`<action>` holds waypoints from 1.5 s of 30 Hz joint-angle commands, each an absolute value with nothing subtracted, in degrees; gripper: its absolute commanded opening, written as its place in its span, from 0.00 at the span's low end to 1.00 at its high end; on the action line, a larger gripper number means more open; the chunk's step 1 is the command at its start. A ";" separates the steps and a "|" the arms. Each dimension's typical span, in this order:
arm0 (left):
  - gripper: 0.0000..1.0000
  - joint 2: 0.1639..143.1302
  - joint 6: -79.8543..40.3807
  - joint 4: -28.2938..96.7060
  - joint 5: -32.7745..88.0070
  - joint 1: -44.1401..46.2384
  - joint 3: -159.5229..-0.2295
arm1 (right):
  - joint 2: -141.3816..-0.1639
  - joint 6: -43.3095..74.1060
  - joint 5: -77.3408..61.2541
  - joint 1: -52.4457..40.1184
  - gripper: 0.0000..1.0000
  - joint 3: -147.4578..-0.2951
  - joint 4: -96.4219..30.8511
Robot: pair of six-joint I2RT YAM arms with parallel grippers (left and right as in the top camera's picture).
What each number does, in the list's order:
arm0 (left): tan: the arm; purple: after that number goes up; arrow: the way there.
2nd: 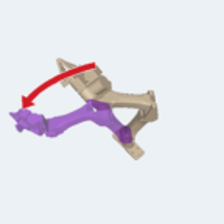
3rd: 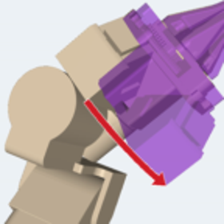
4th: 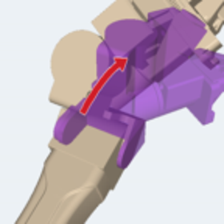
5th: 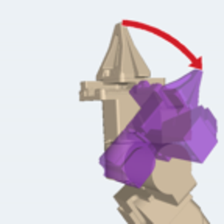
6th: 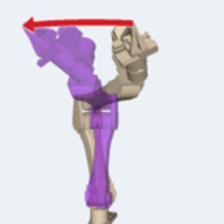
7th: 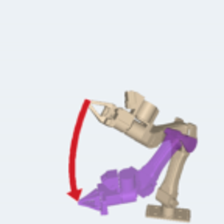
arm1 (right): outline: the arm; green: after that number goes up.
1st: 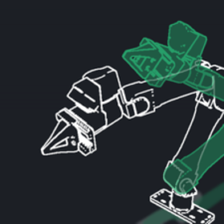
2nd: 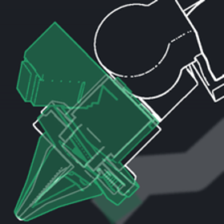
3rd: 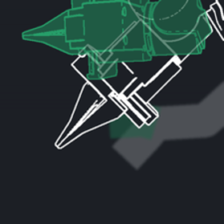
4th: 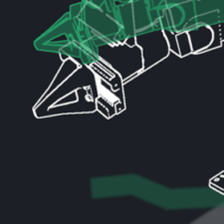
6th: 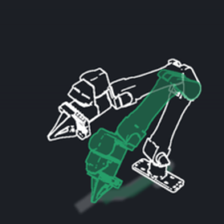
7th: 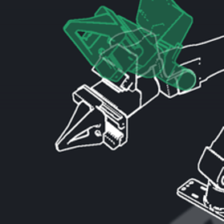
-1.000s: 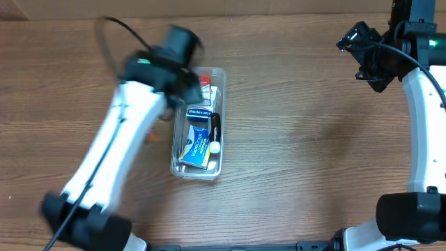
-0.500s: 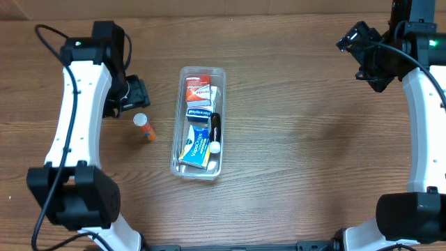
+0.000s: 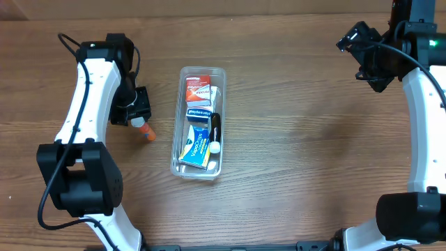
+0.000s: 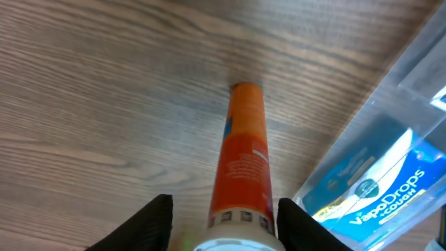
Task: Pack container
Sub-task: 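Move the left gripper to the orange tablet tube and grasp it, then lower the orange tube into the container and release it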
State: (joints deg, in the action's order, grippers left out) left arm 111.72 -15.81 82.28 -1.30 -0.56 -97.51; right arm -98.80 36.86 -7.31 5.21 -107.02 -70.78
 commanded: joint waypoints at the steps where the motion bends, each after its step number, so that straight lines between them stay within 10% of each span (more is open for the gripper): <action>1: 0.44 112.53 -13.69 81.32 0.01 -0.23 -97.10 | -98.15 36.91 -7.64 5.28 1.00 -107.22 -70.65; 11: 0.16 111.96 -13.69 87.31 0.01 -0.23 -105.71 | -98.17 36.91 -7.62 5.28 1.00 -107.22 -70.65; 21: 0.20 104.49 -17.52 95.07 1.93 12.62 -128.09 | -98.15 36.91 -7.62 5.28 1.00 -107.22 -70.65; 45: 0.26 105.67 -21.04 60.62 -1.43 25.54 -97.56 | -98.15 36.91 -7.62 5.28 1.00 -107.22 -70.65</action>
State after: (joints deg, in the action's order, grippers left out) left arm 105.41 -19.59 62.15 -3.22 25.76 -100.40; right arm -98.80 36.88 -7.33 5.21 -107.00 -70.76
